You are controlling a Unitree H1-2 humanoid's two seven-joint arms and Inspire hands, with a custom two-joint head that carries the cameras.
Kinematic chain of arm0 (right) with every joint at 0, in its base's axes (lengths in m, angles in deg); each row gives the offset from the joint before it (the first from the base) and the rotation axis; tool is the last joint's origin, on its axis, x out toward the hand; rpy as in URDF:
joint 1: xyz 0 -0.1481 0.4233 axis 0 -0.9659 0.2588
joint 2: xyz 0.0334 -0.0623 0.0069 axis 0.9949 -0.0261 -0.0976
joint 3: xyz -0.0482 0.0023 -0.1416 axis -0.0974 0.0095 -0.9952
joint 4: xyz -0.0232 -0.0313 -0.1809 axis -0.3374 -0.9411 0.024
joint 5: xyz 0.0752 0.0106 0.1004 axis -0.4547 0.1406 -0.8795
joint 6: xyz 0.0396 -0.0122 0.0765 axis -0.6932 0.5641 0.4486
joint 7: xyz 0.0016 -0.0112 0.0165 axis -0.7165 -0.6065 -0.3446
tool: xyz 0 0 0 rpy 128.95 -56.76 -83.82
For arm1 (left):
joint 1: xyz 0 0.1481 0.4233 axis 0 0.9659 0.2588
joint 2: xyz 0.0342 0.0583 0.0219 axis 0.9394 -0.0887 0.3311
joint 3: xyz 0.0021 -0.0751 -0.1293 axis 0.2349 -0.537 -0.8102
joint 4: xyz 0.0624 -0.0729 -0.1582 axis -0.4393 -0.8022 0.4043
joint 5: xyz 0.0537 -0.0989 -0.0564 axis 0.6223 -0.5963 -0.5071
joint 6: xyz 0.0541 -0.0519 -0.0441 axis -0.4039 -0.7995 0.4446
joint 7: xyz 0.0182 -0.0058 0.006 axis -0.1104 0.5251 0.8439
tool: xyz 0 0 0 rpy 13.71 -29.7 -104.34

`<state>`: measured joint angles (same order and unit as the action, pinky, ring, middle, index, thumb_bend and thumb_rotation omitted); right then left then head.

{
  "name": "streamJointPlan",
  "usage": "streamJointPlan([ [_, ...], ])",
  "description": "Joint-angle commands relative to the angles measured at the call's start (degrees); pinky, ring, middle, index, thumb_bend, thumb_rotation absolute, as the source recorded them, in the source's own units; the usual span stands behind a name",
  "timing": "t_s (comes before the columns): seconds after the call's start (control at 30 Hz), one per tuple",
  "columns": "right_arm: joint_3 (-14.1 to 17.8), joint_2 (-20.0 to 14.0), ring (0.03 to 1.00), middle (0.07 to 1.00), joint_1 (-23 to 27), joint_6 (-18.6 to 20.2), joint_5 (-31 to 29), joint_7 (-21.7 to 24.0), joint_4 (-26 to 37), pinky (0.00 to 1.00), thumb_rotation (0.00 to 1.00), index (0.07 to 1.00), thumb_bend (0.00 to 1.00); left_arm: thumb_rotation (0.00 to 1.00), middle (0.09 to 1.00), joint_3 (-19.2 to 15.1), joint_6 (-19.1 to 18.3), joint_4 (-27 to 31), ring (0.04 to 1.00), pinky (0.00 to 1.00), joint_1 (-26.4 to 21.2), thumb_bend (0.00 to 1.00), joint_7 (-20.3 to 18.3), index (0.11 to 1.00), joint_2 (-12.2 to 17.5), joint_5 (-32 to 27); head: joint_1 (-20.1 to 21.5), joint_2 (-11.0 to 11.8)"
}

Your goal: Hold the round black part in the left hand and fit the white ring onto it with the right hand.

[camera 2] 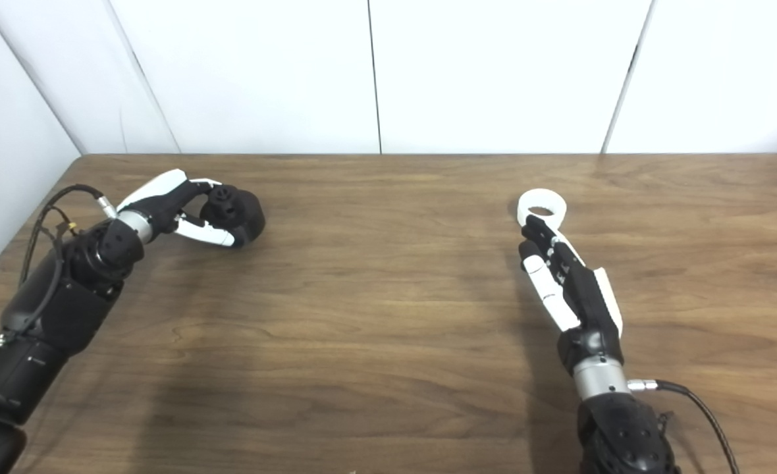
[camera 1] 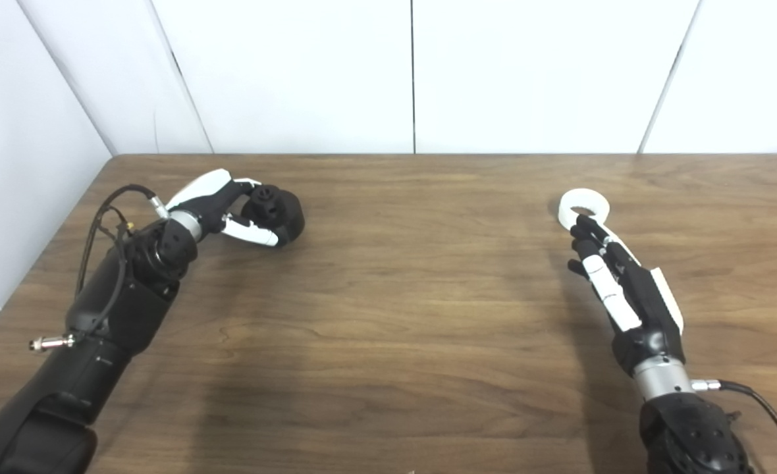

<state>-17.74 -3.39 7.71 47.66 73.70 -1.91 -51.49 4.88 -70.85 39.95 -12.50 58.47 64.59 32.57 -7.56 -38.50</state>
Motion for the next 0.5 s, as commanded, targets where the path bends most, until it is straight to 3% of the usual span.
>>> streamJointPlan([
  [0.0, 0.2, 0.1, 0.903, 0.882, 1.4, -2.5, -0.3, 0.2, 1.7, 0.85, 0.68, 0.874, 0.54, 0.37, 0.954, 1.9, 0.6, 0.6, 1.000, 0.87, 0.5, 1.00, -2.8, 0.844, -2.2, -1.1, -0.1, -0.1],
  [0.47, 0.0, 0.1, 0.901, 0.880, 1.6, -2.3, 0.0, 0.2, 1.7, 0.85, 0.69, 0.874, 0.55, 0.35, 0.960, 3.0, 2.6, 3.7, 1.000, 0.91, 2.5, 1.00, -1.6, 0.813, -2.9, -0.3, -0.3, 0.0],
])
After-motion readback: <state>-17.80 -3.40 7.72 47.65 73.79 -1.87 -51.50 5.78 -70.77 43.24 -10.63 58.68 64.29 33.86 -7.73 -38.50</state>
